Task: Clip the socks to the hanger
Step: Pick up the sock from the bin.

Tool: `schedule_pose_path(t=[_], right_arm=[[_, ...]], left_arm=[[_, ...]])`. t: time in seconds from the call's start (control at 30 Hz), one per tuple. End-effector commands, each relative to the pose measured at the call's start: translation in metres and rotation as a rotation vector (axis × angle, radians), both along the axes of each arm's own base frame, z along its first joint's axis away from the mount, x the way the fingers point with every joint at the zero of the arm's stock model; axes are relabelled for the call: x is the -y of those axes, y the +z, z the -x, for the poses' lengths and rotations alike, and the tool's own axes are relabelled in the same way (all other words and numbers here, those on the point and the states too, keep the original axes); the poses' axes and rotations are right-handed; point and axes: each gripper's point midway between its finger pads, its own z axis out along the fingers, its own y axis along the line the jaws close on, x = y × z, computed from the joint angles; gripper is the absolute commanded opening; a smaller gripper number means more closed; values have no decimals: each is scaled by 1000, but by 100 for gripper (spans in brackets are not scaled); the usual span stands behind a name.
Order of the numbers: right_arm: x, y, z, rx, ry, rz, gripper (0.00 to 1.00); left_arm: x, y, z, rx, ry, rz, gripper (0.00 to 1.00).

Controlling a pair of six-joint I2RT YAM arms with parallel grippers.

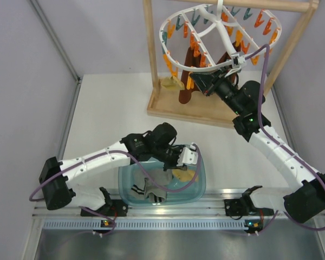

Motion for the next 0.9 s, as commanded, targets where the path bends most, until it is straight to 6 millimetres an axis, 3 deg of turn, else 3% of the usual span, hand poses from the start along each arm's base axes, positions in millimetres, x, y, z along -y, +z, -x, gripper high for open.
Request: schedule_pose_path(t=[0.0,0.17,0.27,0.37,0.53,0.57,0.6,0.63,0.73,0.77,0.8,0.87], right_arm=[[2,-1,4,9,15,22,0],[2,-4,3,5,13,27,0],[4,-5,1,4,8,29,0],[4,-6,1,2,9,31,0],[3,-6,-1,0,11,31,0],[3,-6,0,1,13,29,0],[3,-5,0,2,15,29,0],[3,-5,0,2,15,29,0],[3,-5,1,3,13,30,0],[3,-6,1,2,13,30,0],[4,-5,2,5,14,29,0],[4,-6,3,8,13,32,0]], left_arm=[[14,5,4,-143,61,0,0],[24,-19,6,-271,102,-66,0],[32,-32,-5,-324,186,-83,0],[35,-46,-31,-427,333,-111,0],[21,-66,-88,-506,628,-125,0],[19,-69,-91,-523,642,-128,2],[16,-69,-97,-535,664,-123,22],[15,-67,-99,-537,668,-115,28],[11,-56,-99,-462,595,-92,39],[8,-53,-94,-444,555,-97,42],[7,-38,-84,-430,476,-63,43],[-1,-32,-70,-340,323,-46,48]])
